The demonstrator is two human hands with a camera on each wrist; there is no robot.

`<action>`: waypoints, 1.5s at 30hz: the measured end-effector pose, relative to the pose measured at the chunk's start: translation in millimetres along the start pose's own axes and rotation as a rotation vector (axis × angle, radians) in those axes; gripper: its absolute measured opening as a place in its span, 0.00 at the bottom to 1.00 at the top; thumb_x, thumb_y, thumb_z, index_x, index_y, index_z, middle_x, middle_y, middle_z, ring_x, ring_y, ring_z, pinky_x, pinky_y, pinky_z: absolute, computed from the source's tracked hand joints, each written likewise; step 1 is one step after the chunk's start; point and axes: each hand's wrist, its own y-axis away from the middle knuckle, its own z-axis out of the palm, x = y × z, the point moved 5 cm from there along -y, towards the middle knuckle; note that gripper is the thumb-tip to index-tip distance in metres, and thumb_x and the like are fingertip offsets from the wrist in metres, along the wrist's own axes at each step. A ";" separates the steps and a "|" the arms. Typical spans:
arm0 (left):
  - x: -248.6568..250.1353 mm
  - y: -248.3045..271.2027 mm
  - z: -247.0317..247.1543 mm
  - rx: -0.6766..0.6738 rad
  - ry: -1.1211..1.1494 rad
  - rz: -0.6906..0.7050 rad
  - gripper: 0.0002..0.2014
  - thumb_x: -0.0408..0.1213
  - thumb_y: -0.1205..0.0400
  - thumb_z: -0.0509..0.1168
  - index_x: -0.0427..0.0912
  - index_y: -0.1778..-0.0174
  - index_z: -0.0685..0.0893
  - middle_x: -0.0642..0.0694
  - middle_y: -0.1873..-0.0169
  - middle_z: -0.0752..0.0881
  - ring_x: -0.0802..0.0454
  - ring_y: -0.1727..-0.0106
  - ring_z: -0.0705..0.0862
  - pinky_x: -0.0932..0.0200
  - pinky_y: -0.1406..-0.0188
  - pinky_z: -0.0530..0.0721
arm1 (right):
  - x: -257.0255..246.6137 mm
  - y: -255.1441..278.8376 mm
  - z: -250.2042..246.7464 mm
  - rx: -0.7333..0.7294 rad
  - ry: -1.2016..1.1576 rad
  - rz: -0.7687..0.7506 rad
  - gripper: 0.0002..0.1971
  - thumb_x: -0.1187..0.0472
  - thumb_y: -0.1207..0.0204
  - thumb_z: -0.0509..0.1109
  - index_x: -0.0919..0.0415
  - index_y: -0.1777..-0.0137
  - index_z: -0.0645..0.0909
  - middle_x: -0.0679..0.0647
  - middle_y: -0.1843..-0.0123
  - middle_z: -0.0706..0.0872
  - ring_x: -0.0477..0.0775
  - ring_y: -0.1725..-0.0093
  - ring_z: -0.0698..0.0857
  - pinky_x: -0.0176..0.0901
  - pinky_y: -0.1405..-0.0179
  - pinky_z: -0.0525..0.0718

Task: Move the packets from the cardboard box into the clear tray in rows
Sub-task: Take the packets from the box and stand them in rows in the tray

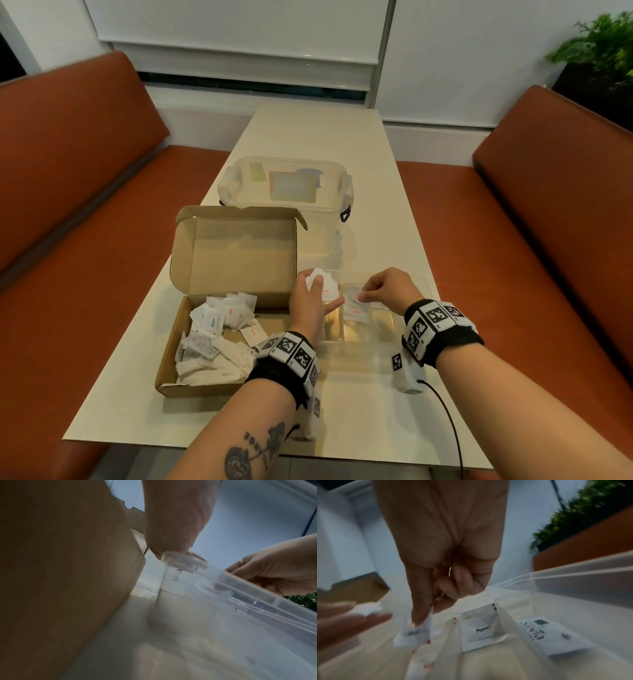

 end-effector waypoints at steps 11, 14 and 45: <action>-3.3 -2.7 -0.4 -0.033 -0.010 0.034 0.10 0.32 0.12 0.55 0.41 0.35 0.74 0.34 0.36 0.75 0.36 0.36 0.81 0.54 0.64 0.91 | -5.9 2.3 23.9 -0.123 0.432 -0.049 0.07 0.58 0.27 0.75 0.61 0.53 0.88 0.56 0.52 0.89 0.50 0.59 0.80 0.36 0.60 0.73; -4.3 -3.8 -1.0 -0.041 -0.024 0.038 0.10 0.33 0.12 0.56 0.42 0.36 0.74 0.36 0.39 0.77 0.37 0.37 0.81 0.54 0.63 0.91 | -7.2 3.4 25.8 -0.113 0.484 -0.089 0.08 0.57 0.26 0.74 0.60 0.52 0.87 0.55 0.51 0.87 0.53 0.55 0.83 0.38 0.58 0.73; -9.5 -7.8 -0.4 -0.097 -0.087 0.129 0.10 0.29 0.17 0.63 0.48 0.43 0.77 0.43 0.48 0.81 0.51 0.56 0.87 0.61 0.68 0.87 | -42.2 19.8 22.5 0.050 -0.070 -0.270 0.10 0.59 0.32 0.78 0.53 0.57 0.78 0.48 0.57 0.82 0.45 0.64 0.79 0.34 0.64 0.78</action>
